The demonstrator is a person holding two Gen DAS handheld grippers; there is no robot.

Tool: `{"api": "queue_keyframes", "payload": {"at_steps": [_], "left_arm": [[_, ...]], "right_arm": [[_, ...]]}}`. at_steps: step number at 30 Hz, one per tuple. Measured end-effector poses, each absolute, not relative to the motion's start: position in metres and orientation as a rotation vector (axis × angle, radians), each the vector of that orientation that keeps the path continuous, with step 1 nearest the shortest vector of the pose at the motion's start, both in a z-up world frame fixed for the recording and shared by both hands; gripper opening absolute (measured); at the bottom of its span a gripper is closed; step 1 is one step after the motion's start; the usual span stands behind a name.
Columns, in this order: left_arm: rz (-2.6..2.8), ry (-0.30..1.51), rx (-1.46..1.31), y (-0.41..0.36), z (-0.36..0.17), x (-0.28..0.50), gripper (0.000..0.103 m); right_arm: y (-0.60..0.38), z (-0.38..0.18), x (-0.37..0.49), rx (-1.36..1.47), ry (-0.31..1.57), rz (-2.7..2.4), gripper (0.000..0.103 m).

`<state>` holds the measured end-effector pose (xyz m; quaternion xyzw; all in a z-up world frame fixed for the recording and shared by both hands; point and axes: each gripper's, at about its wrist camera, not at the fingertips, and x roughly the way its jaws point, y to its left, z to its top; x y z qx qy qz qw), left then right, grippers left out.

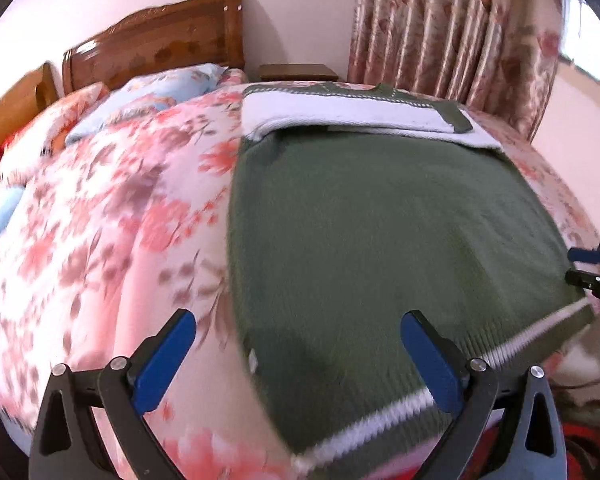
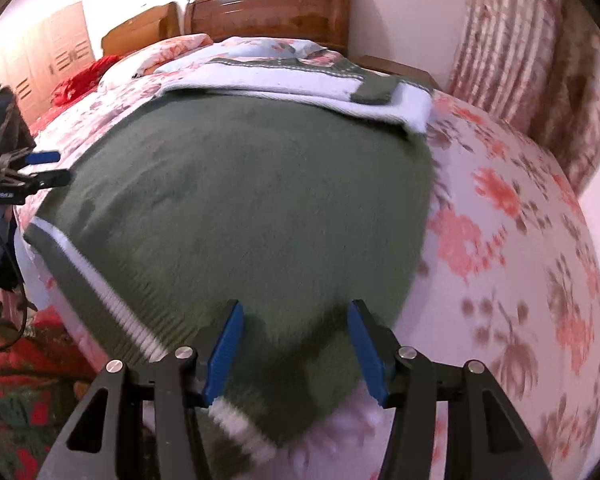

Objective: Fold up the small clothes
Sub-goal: 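Move both grippers to the striped hem of the sweater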

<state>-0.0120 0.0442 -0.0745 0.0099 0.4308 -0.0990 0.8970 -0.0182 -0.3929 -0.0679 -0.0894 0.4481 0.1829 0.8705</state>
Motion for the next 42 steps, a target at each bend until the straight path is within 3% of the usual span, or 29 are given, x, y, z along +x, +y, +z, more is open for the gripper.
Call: {"api": "queue_keyframes", "payload": {"at_steps": [11, 20, 26, 42], "left_arm": [[-0.231, 0.924, -0.23, 0.086, -0.094, -0.058, 0.103], [-0.315, 0.928, -0.269, 0.069, -0.094, -0.056, 0.103], [-0.329, 0.936, -0.264, 0.064, -0.094, -0.058, 0.103], [-0.297, 0.973, -0.172, 0.041, -0.091, -0.051, 0.103]], "right_arm": [[-0.432, -0.073, -0.069, 0.018, 1.009, 0.375, 0.055], [-0.416, -0.074, -0.067, 0.126, 0.997, 0.456, 0.054], [-0.425, -0.076, -0.067, 0.182, 0.994, 0.456, 0.042], [-0.419, -0.075, -0.07, 0.146, 1.01, 0.423, 0.039]]}}
